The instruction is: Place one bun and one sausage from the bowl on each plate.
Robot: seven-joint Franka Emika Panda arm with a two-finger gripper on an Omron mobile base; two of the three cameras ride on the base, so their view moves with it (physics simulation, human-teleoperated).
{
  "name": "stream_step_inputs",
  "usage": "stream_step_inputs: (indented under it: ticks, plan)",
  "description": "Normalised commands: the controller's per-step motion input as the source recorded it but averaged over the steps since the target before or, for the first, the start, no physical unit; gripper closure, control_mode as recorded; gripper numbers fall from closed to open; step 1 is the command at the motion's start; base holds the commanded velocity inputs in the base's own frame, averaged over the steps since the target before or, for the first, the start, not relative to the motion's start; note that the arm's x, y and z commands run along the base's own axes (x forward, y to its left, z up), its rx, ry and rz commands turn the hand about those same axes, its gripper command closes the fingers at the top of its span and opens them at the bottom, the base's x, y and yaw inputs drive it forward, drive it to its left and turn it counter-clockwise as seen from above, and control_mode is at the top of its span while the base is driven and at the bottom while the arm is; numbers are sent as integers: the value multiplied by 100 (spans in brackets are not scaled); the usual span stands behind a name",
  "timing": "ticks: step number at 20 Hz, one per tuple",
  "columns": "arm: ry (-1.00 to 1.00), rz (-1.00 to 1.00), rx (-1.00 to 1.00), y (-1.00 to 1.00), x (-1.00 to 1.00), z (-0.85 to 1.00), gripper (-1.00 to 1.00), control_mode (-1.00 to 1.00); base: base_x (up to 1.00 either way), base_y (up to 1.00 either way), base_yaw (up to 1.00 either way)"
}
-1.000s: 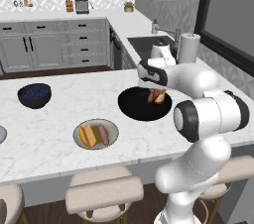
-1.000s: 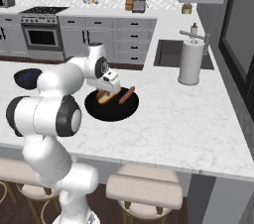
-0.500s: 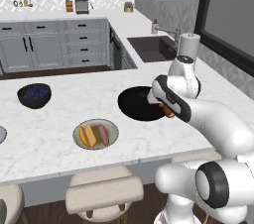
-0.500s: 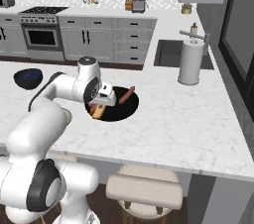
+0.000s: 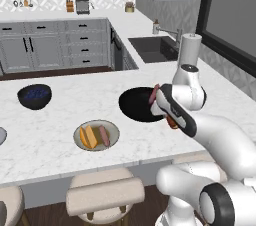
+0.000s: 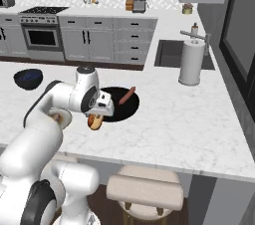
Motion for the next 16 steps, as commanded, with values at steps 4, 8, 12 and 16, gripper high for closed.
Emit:
stream_step_inputs:
  ticks: [4, 8, 12, 16]
  plan:
    - [0, 0, 0, 0, -18, 0, 100, 100, -45, 0, 0]
    - [0, 0, 0, 0, 0, 0, 100, 100, -88, 51, 0]
    - [0, 0, 0, 0, 0, 0, 100, 100, -35, 100, 0]
    - [0, 0, 0, 0, 0, 0, 100, 100, 5, 100, -1]
